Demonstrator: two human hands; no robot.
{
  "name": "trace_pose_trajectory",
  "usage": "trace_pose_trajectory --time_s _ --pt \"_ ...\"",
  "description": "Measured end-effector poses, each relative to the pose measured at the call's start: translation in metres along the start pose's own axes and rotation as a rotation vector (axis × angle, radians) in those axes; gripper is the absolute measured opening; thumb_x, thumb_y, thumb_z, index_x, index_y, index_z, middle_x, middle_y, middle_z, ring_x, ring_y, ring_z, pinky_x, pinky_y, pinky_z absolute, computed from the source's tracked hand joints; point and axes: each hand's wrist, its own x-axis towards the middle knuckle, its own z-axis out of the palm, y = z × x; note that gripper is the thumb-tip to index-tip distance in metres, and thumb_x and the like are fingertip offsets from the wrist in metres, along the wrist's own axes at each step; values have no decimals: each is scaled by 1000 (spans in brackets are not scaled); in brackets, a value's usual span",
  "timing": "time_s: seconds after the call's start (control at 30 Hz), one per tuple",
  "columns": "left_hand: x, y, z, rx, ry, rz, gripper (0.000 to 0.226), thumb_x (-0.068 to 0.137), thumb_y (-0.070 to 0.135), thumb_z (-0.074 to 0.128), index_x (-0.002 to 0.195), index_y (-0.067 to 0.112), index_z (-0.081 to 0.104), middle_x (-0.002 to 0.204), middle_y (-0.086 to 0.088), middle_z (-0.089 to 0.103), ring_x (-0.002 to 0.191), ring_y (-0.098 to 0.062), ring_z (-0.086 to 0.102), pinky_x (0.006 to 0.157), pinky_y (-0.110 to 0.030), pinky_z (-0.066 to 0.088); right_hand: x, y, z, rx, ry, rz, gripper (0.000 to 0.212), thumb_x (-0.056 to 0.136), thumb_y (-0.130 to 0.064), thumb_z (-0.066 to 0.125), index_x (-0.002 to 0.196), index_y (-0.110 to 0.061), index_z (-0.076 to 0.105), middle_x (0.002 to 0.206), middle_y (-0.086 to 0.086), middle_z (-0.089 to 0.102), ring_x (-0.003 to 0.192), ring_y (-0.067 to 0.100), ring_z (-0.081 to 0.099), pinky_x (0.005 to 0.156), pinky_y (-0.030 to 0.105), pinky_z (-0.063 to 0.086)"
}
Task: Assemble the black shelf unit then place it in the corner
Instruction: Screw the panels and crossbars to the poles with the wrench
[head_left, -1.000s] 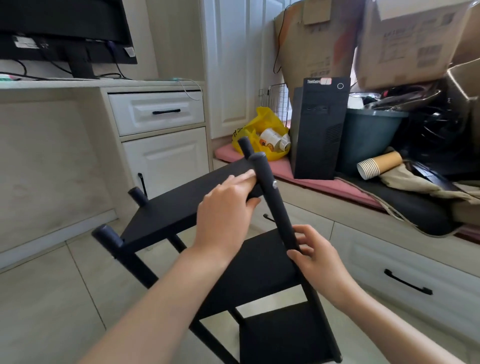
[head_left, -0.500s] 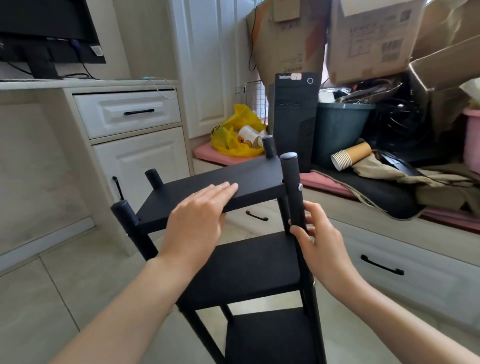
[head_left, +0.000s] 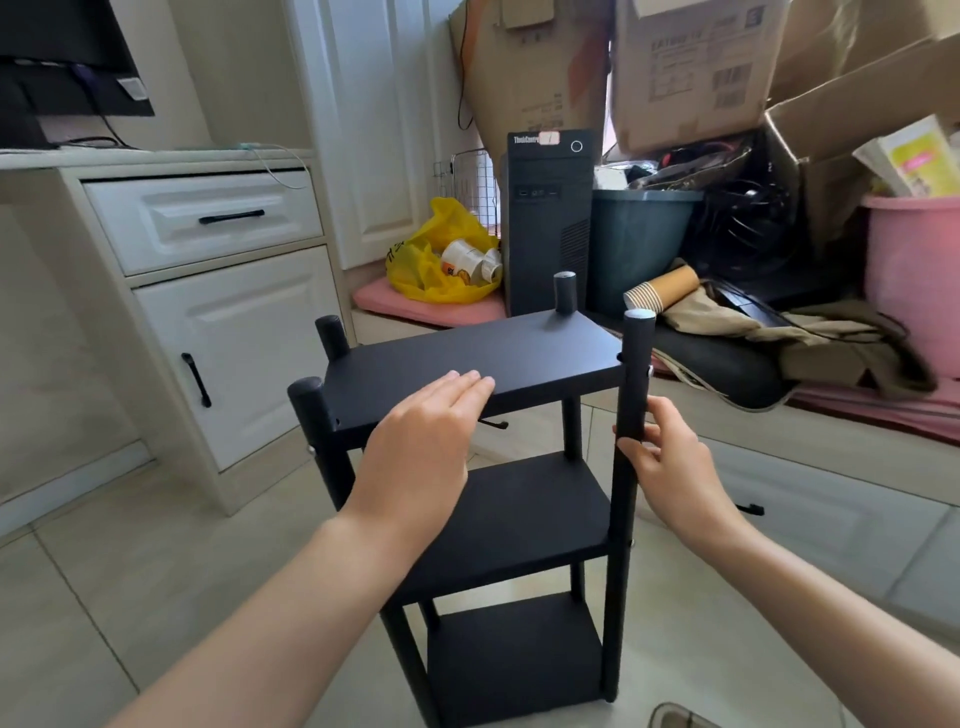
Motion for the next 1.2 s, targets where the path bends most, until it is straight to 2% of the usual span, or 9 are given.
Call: trace_pose_trajectory --time_s 0.1,0.27,0.43,0.57,0.63,0.73,0.87,1.03,1.2 --pt "-5 5 -2 27 14 40 74 57 -33 73 123 2 71 122 -15 72 113 -33 69 97 -38 46 1 3 -7 -5 25 59 37 100 -4 52 131 -24 50 111 3 63 101 24 64 92 42 53" --pt "-12 3 -12 -27 -5 38 57 80 -16 68 130 10 68 132 -4 68 126 -22 63 104 -36 48 2 2 -17 -38 16 128 28 101 -9 52 120 -29 51 98 -8 62 96 21 63 91 47 54" --pt "-22 -4 -28 -6 51 47 48 71 -11 81 113 12 78 111 0 77 105 -20 74 79 -34 59 -1 -1 -24 -77 11 151 25 100 -11 51 121 -22 56 114 3 67 106 26 62 95 45 51" --pt "-35 -18 -30 -171 169 -1 40 82 -6 76 118 11 74 112 4 73 107 -11 67 100 -14 45 -8 -14 -30 -134 46 83 57 98 -15 58 150 -16 35 137 4 57 121 21 55 91 26 36" --pt "-43 -27 -33 -276 298 -107 34 81 -5 75 109 15 74 103 7 69 95 -1 62 92 -3 39 -18 -28 -29 -171 108 -25 75 95 -16 62 156 -13 19 150 3 45 132 17 43 95 21 29" --pt "-52 -39 -32 -450 372 -398 34 82 5 77 89 29 54 89 7 58 81 -6 56 71 -7 41 -37 -45 -15 -386 132 -287 85 93 -17 63 157 -7 9 163 9 19 150 20 15 115 21 11" --pt "-60 -51 -18 -589 139 -682 38 81 15 83 98 26 50 95 3 60 83 -10 61 67 -17 43 -50 -57 14 -635 86 -506 74 99 -25 57 156 -5 15 163 13 19 152 27 8 118 27 -4" --pt "-71 -65 -2 -691 -290 -697 27 89 15 76 107 27 61 105 11 70 99 -3 66 74 -17 46 -44 -59 46 -838 -26 -612 67 103 -34 49 158 -24 13 164 6 19 152 34 5 123 51 10" --pt "-74 -68 6 -687 -358 -688 31 97 6 64 119 27 61 111 7 70 103 -10 68 91 -31 53 -41 -65 58 -947 48 -649 62 86 -23 77 142 -16 53 139 18 56 134 47 45 105 70 35"
